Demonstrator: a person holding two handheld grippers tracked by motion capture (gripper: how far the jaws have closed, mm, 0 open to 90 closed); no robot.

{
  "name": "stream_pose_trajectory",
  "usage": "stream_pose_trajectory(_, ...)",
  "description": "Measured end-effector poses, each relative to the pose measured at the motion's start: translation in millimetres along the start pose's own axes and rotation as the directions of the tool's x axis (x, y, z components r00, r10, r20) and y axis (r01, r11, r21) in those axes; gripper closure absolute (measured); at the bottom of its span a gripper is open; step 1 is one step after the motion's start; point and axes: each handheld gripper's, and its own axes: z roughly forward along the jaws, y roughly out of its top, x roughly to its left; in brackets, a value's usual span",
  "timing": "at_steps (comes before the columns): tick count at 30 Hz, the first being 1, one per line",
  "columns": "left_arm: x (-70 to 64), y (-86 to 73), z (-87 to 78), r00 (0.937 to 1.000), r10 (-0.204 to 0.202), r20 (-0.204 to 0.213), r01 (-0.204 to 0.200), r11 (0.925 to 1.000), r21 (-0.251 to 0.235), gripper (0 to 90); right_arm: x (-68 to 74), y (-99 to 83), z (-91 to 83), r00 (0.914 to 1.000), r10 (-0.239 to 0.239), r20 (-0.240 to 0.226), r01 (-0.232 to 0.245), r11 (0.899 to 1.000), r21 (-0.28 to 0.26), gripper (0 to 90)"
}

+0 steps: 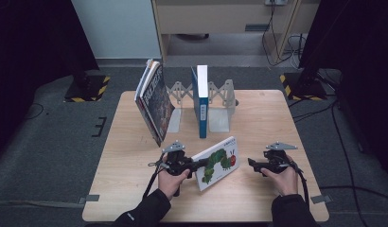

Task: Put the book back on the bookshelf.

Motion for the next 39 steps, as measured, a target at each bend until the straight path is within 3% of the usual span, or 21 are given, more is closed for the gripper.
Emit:
stream_pose_trajectory(5, 0.8, 5.6, -7.2, 0.9994, 0.016, -0.029, -0.016, 0.9998, -0.011, 74.4, -12.0, -6.3, 0.8, 0.998, 0.004, 0.063, -0.008, 0.999, 0.053, 17.4)
stream_pose_trajectory(13, -1.3, 15.8, -18.1, 0.9988, 0.024, -0.042, -0.026, 0.9985, -0.048, 74.5, -22.3, -13.0, 4.9, 0.9941, -0.001, 0.109, -0.011, 0.995, 0.103, 14.3)
stream_pose_trajectory(20, -5.5, 26.9, -29.0, 0.9978, 0.034, -0.057, -0.039, 0.9951, -0.091, 74.4, -21.5, -17.7, 9.1, 0.9909, -0.038, 0.129, 0.028, 0.996, 0.082, 5.2)
stream_pose_trajectory(26, -10.1, 35.0, -35.7, 0.9963, 0.049, -0.07, -0.057, 0.9921, -0.112, 74.4, -22.3, -21.9, 11.2, 0.9906, -0.029, 0.134, 0.024, 0.999, 0.043, 1.0)
stream_pose_trajectory(39, -17.9, 58.8, -38.9, 0.9872, 0.092, -0.13, -0.113, 0.9793, -0.168, 74.4, -22.9, -23.6, 11.3, 0.9903, -0.026, 0.136, 0.022, 0.999, 0.03, 0.5)
